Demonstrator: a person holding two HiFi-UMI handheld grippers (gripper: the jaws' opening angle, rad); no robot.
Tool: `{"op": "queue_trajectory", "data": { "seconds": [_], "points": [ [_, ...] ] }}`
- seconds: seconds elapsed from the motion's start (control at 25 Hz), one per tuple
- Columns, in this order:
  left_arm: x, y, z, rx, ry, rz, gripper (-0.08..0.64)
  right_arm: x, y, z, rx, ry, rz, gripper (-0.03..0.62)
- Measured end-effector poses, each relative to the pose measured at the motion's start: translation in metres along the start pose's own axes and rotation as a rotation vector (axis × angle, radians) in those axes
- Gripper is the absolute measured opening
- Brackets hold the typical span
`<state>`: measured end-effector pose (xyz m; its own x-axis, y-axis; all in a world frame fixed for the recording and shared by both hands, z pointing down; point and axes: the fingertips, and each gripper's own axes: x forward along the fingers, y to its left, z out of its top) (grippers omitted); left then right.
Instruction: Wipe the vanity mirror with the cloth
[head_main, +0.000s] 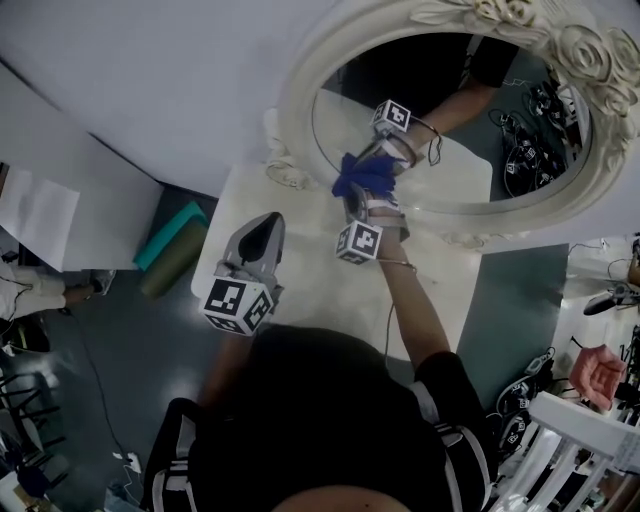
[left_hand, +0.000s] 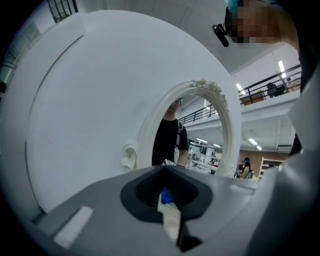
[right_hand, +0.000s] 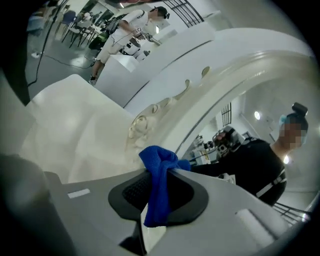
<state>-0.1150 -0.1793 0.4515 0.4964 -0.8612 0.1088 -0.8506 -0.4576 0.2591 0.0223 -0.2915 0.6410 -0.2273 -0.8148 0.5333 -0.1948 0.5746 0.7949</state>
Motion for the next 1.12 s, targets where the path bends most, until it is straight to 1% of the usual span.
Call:
{"op": "queue_trajectory", "data": {
  "seconds": [0.16,0.24,0.32,0.4,0.56,0.68,0.76,0.88,1.0,1.12],
  "points": [
    [0.007,-0.010,-0.002,0.006,0.007,-0.020,0.011,-0.004,0.024,-0.059,0.121,0.084,0.098,0.057],
    [0.010,-0.015,-0.003,0.010,0.011,-0.031,0.011,-0.010,0.029,-0.081,0.207,0.097,0.133,0.055],
    [0.013,-0.020,-0.003,0.015,0.015,-0.041,0.011,-0.015,0.030,-0.091,0.288,0.081,0.151,0.055],
    [0.014,-0.026,-0.004,0.017,0.017,-0.051,0.011,-0.016,0.030,-0.092,0.315,0.073,0.155,0.055],
    [0.017,-0.036,0.001,0.027,0.006,-0.065,0.011,-0.015,0.029,-0.092,0.302,0.086,0.148,0.055],
    [0.017,-0.040,0.005,0.035,-0.005,-0.072,0.011,-0.016,0.029,-0.091,0.279,0.069,0.118,0.057],
    [0.016,-0.043,0.007,0.037,-0.009,-0.079,0.011,-0.022,0.030,-0.086,0.289,0.037,0.094,0.058],
    [0.015,-0.047,0.009,0.041,-0.013,-0.090,0.011,-0.038,0.018,-0.073,0.322,-0.029,0.015,0.060],
    [0.016,-0.049,0.014,0.045,-0.026,-0.099,0.011,-0.062,-0.009,-0.060,0.397,-0.110,-0.100,0.060],
    [0.017,-0.052,0.021,0.042,-0.042,-0.116,0.011,-0.093,-0.045,-0.050,0.515,-0.197,-0.228,0.060]
  ]
}}
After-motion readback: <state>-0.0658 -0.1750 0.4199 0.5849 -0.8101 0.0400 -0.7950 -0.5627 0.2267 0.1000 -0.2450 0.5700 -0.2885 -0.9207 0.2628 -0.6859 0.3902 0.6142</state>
